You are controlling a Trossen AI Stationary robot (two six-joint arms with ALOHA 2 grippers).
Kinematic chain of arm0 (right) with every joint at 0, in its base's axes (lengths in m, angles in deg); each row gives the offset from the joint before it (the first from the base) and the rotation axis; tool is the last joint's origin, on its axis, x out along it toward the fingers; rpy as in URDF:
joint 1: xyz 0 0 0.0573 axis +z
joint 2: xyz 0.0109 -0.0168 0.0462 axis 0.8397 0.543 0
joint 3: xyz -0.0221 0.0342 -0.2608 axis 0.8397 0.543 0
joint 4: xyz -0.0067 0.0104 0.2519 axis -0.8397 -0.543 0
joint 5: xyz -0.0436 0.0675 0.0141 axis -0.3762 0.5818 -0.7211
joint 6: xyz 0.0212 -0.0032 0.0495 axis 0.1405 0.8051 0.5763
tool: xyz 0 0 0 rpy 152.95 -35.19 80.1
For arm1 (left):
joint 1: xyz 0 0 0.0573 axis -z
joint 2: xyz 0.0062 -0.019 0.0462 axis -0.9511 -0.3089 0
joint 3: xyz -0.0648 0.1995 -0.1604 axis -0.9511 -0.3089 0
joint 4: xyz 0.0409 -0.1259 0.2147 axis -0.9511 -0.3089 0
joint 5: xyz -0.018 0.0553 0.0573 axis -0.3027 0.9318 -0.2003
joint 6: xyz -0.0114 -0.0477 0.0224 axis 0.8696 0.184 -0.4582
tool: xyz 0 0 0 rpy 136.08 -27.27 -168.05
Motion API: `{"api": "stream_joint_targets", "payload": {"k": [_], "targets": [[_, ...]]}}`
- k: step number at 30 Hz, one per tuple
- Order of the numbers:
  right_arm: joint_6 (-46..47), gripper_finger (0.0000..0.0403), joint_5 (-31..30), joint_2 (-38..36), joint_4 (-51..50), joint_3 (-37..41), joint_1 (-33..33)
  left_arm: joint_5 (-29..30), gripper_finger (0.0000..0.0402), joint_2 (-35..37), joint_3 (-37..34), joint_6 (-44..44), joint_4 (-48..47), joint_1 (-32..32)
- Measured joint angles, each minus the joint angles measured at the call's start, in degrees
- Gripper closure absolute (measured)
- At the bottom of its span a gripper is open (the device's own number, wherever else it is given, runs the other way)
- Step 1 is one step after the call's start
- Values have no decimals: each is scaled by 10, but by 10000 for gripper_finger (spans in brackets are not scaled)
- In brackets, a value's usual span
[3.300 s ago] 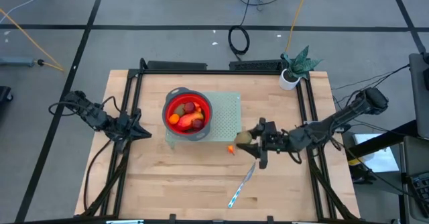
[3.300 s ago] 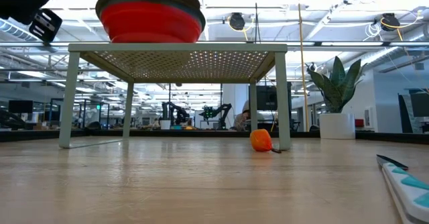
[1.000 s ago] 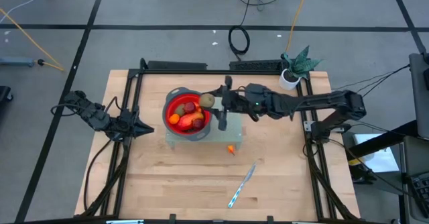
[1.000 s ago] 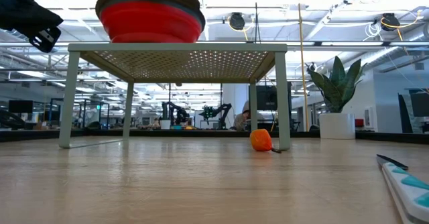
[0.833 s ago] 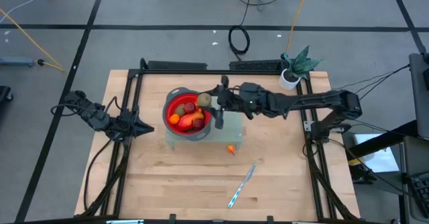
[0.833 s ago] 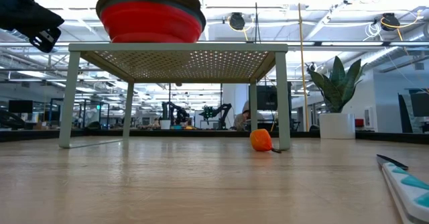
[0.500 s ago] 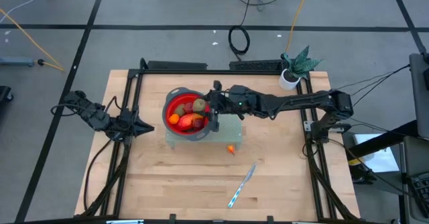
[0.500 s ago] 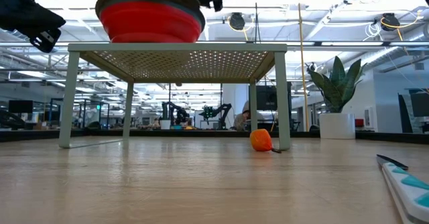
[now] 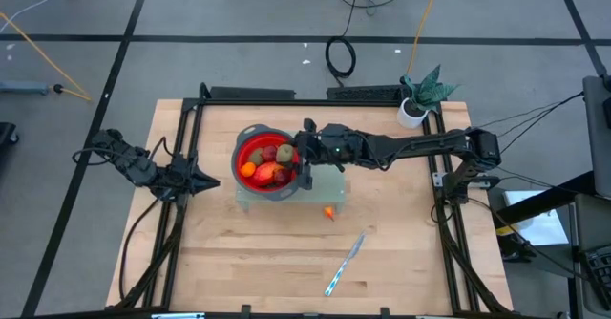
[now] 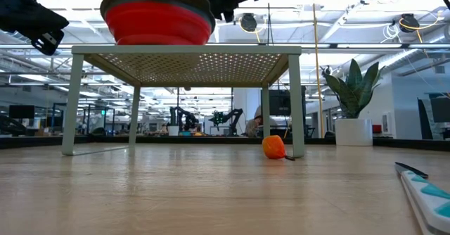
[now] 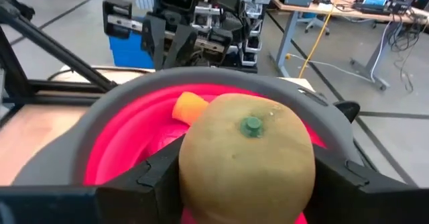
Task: Pick & Place Fruit
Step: Put the kiwi into the red strainer bowl on the shelf
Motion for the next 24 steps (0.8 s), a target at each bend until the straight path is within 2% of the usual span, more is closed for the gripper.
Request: {"api": "stream_joint_targets", "payload": {"k": [7,24], "targets": [[21,181,27,0,2,0,-4,0,382,0,0,0,0,0],[17,177,28,0,-3,0,-3,0,382,0,0,0,1,0]]}}
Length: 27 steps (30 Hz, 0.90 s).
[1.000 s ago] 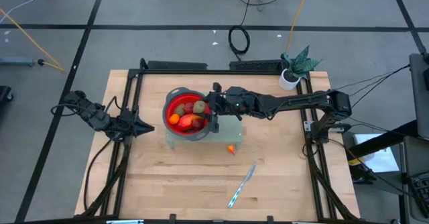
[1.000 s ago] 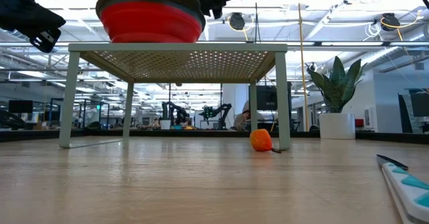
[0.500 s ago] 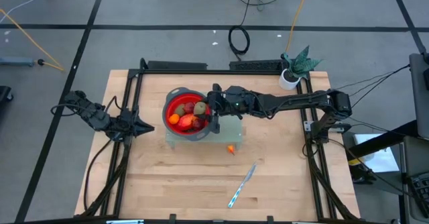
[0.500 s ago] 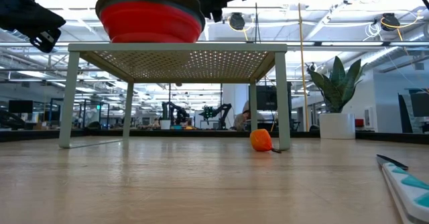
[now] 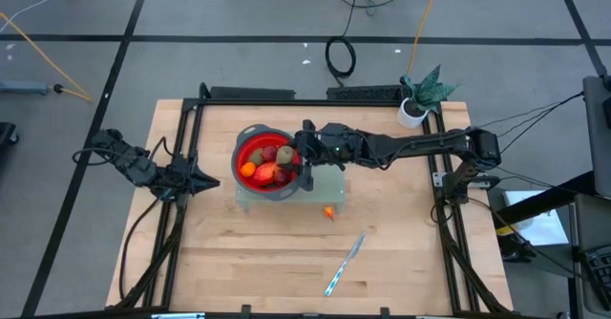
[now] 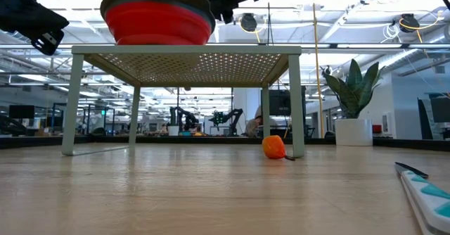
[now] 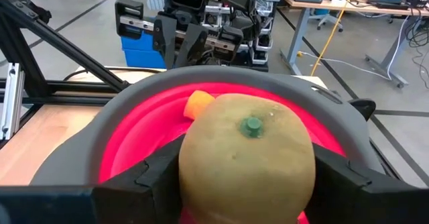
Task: Pick & Place Fruit
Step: Put the kiwi into the red strainer bowl on the shelf, then put the orange pear into the red strainer bowl on the shelf
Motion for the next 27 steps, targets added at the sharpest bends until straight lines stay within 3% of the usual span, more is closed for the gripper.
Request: {"api": "stream_joint_targets", "payload": {"k": [12,27], "targets": [[-1,102,-22,0,-5,0,0,0,382,0,0,3,0,0],[0,126,-33,-48,3,0,21,0,382,0,0,5,1,0]]}}
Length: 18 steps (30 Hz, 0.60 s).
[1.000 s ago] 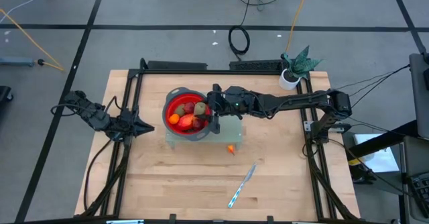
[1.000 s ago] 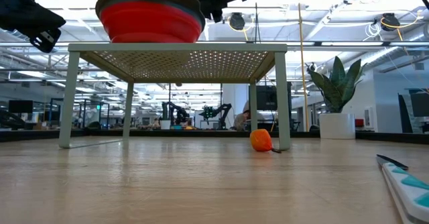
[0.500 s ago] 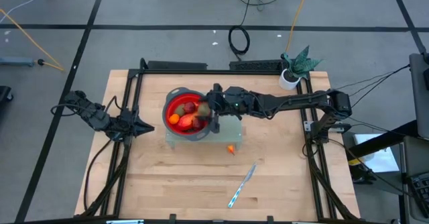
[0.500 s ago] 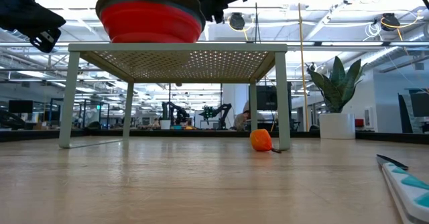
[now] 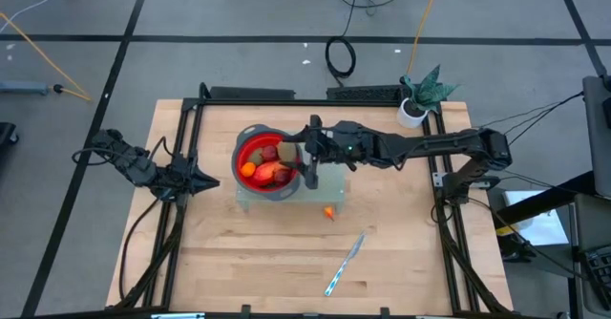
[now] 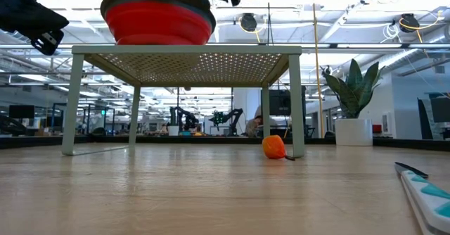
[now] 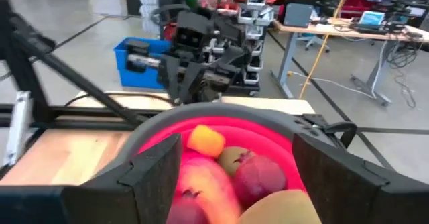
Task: Pick & Place Fruit
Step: Put the orange pear into the red strainer bowl on the shelf
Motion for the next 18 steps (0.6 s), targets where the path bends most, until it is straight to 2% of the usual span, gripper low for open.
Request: {"api": "stream_joint_targets", "payload": {"k": [8,18], "targets": [[2,160,-7,-49,-105,0,70,0,382,0,0,0,0,0],[2,209,-154,-63,-234,0,210,-5,382,0,0,-3,0,0]]}}
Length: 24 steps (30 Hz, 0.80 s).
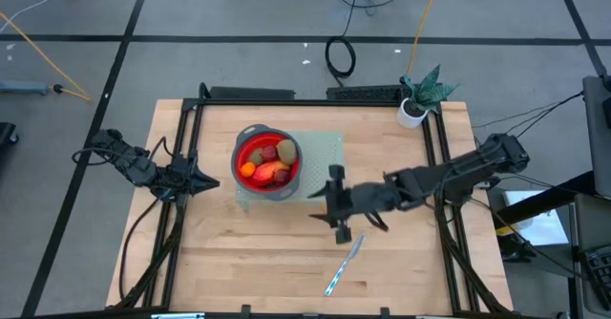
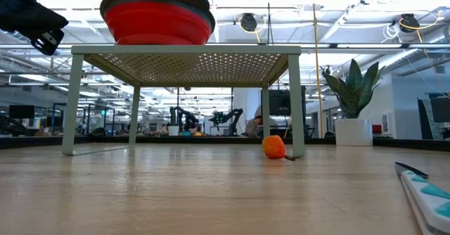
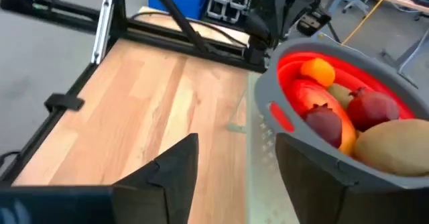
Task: Pick & Place Fruit
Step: Put the orange pear into the red strainer bowl on the shelf
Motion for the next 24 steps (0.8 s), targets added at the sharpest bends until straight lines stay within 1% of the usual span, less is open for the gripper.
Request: {"api": "stream_joint_targets", "payload": {"k": [4,15,19,24], "targets": [[32,227,-42,0,-19,0,42,0,382,0,0,0,0,0],[146,292,-39,13,-67,0,129,-1,382,0,0,1,0,0],[193,314,-39,18,-80,0,148,-1,382,0,0,8,1,0],[227,342,-40,28,-80,0,161,-2,382,0,0,10,1,0]]}}
